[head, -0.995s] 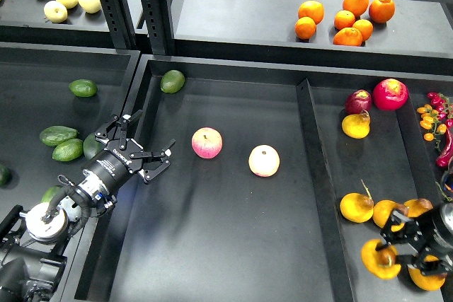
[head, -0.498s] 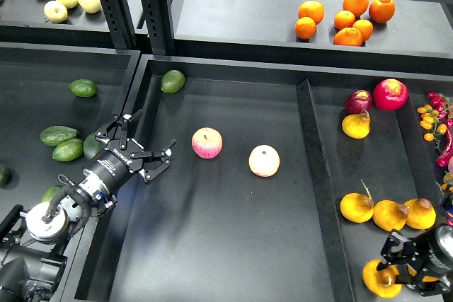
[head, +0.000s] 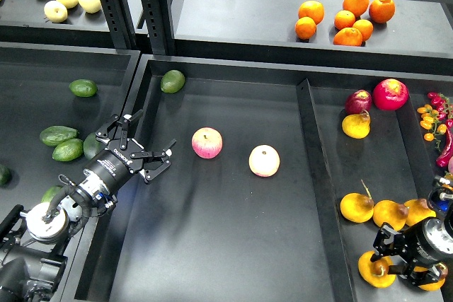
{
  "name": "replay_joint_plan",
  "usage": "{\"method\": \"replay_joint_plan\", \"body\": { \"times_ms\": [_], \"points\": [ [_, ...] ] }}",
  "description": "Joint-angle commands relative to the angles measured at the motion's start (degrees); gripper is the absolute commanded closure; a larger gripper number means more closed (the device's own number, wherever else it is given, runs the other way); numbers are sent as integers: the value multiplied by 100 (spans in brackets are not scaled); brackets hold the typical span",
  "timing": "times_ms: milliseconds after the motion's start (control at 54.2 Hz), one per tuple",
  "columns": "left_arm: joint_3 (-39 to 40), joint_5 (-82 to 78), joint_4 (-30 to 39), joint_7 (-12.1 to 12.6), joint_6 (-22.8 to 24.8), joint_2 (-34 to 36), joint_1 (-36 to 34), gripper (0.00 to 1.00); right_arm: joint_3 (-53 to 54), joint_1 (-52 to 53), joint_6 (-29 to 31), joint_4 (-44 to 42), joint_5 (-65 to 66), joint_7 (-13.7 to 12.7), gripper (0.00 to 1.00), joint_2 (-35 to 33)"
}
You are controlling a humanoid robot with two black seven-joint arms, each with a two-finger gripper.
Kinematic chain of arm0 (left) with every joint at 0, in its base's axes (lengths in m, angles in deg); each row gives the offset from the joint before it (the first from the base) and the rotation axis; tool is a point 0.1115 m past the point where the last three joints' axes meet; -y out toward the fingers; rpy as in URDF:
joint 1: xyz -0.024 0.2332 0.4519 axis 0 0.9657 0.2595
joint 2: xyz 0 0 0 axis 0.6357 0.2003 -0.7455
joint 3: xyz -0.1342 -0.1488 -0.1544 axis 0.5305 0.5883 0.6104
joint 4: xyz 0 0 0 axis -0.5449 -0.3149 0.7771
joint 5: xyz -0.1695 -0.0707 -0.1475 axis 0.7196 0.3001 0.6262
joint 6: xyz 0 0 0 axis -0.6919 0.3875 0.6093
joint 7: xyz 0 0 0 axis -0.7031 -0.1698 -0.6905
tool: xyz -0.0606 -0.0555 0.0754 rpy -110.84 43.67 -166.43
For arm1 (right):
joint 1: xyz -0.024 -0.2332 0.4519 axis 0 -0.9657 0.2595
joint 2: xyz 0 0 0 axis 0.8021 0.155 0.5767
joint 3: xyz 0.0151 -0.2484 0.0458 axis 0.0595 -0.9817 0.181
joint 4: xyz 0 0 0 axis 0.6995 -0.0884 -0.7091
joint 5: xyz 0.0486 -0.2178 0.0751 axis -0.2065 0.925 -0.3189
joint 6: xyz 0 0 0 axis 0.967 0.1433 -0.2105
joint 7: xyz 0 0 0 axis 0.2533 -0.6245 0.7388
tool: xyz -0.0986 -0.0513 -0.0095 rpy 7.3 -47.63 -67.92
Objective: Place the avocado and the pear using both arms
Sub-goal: 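Lower the pear beside the other pears and open the right gripper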
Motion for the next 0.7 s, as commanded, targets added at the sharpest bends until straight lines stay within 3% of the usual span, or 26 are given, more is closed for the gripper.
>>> {"method": "replay_joint_plan", "body": {
  "times_ms": [0,221,276,350,442,682],
  "points": [
    [-1,-1,-1,0,0,0,1,1,64,-8,0,-37,44,0,69,2],
    [-19,-1,-1,0,0,0,1,1,64,-8,0,-99,62,0,51,2],
    [-10,-1,-1,0,0,0,1,1,73,-8,0,-99,62,0,38,2],
    [-18,8,-1,0,0,0,1,1,64,-8,0,-99,62,0,12,-7],
    [-10,8,-1,0,0,0,1,1,64,-8,0,-81,62,0,3,-77],
    [8,8,-1,0,0,0,18,1,64,106,0,68,18,0,0,-710]
  ]
}}
